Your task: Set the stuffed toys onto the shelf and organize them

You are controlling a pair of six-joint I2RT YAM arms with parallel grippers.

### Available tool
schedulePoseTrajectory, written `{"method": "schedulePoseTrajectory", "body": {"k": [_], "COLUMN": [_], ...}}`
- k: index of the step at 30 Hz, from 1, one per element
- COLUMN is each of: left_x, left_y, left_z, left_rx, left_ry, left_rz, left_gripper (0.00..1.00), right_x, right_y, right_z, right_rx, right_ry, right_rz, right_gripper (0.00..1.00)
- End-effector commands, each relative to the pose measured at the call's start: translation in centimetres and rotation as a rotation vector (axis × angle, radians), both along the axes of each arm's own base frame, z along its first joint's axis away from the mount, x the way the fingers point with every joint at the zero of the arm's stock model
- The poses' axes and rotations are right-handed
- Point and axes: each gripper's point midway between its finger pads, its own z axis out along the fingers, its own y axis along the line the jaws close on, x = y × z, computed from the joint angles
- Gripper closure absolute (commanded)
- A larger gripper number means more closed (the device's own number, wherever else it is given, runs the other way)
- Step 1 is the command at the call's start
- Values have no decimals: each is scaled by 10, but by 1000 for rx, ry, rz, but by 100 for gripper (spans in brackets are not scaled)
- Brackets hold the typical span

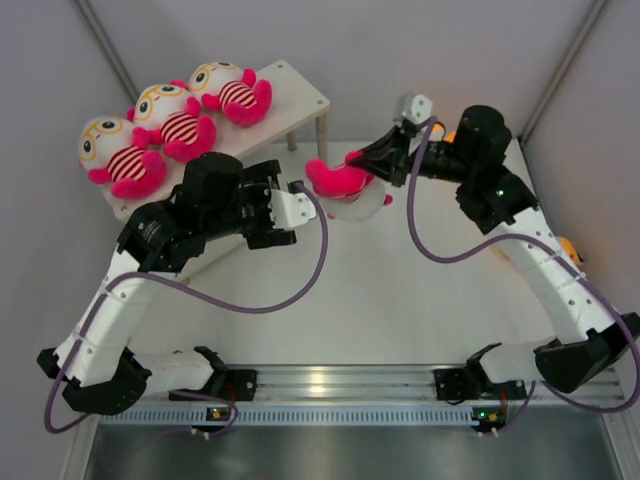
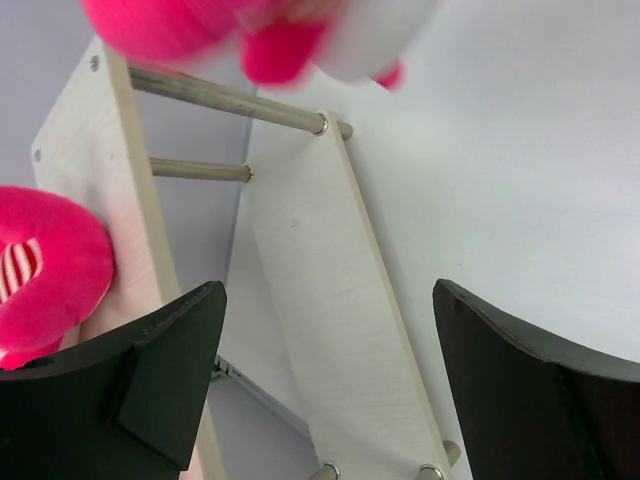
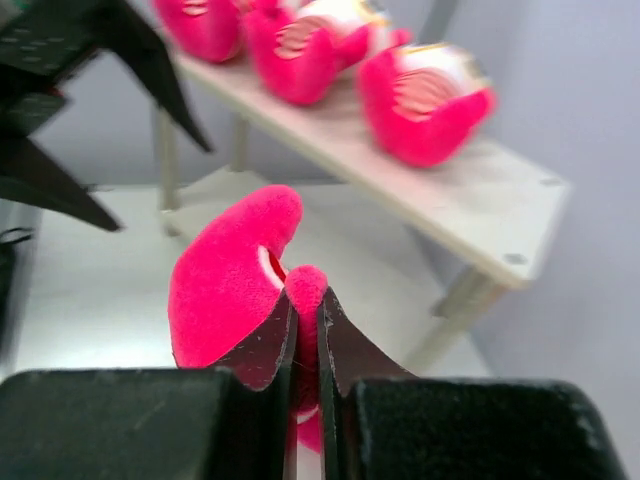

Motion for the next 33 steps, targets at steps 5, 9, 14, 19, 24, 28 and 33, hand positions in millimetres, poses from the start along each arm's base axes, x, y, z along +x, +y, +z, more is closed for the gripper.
{"method": "schedulePoseTrajectory", "body": {"k": [5,9,14,19,24,28,33], "left_x": [-4,-9,-20,-21,-23,-24,-23], "left_y": [52,73,89,98,97,97,97], "left_z": [47,19,-3,-20,-26,-30,-30], "left_rx": [-90,-27,-9,37,31,41,43], "left_ry": [-137,-120,-97,-86,-69,-63,-64], "left_rz": [247,319,348,375,367,363,360], "left_gripper": [9,9,10,10,10,10,10], "right_x": [46,66,110,130,143,127,113], "right_y": [-42,-35,11,59,77,78,76], "right_z": [118,177,170,142,95,78,64], "right_rx": [154,291,429,451,388,370,291], "right_ry": [-487,-690,-716,-714,-634,-602,-576], "right_rz": [-98,-94,73,170,212,327,411], "right_gripper": [100,100,100,100,100,100,100]}}
